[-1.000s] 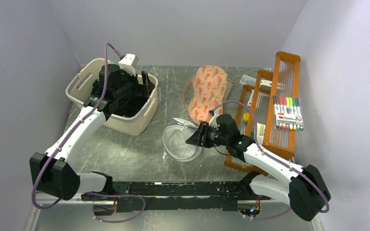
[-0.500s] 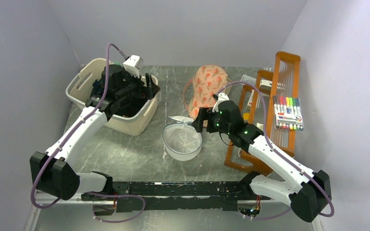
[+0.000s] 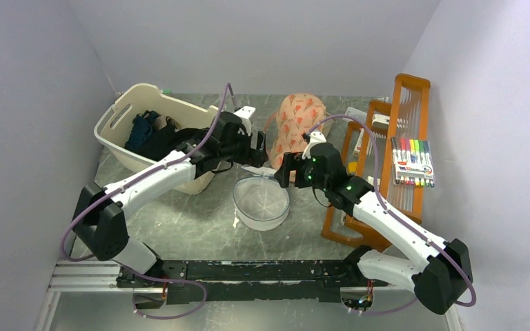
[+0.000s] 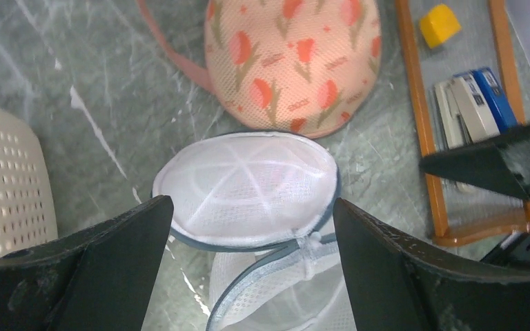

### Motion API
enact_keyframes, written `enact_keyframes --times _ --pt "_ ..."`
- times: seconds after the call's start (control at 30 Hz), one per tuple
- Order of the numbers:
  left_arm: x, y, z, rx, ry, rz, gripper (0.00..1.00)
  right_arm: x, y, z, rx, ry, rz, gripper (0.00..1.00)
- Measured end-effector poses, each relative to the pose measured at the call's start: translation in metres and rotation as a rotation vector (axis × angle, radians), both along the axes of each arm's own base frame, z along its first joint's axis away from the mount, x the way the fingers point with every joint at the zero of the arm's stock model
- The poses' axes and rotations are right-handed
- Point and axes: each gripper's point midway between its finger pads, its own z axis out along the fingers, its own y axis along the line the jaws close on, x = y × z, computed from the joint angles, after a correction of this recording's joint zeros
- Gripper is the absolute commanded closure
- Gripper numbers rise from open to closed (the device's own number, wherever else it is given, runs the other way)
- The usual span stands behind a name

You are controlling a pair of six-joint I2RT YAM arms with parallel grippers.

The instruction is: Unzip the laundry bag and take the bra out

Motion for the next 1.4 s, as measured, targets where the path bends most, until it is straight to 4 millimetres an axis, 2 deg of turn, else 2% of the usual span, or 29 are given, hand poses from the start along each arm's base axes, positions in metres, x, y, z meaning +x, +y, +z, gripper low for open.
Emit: enact_keyframes --times 0.13,0.37,0.5,0.83,1.03,1.1,1.2,1.3,1.4 --pt "0.005 0.005 -0.016 -0.01 0.073 0.133 0.03 0.002 0.001 0.003 0.009 -0.014 0.001 0.17" --pt "0.002 0.033 -0.063 0.012 0.205 0.376 0.07 -0.002 -0.003 -0.002 0.003 -0.023 0.003 0.17" --pt "-0.003 0.031 -0.072 -0.015 0.249 0.427 0.12 -0.005 -0.006 -0.005 0.001 -0.025 -0.001 0.17" --pt "-0.004 0.027 -0.101 -0.025 0.338 0.497 0.18 -0.007 -0.008 -0.005 0.007 -0.043 0.0 0.18" --pt "-0.004 0.023 -0.108 -0.045 0.369 0.517 0.36 -0.01 -0.012 -0.004 0.012 -0.056 -0.006 0.18" --pt "-0.003 0.019 -0.107 -0.06 0.371 0.514 0.46 -0.01 -0.012 -0.003 0.013 -0.06 -0.009 0.18" --pt "0.0 0.015 -0.103 -0.087 0.363 0.507 0.54 -0.01 -0.013 -0.002 0.013 -0.064 -0.011 0.18" --pt "0.004 0.01 -0.098 -0.112 0.347 0.499 0.68 -0.01 -0.013 0.0 0.014 -0.068 -0.013 0.18" --pt "0.009 0.005 -0.092 -0.135 0.324 0.477 0.77 -0.01 -0.014 0.001 0.014 -0.072 -0.015 0.18"
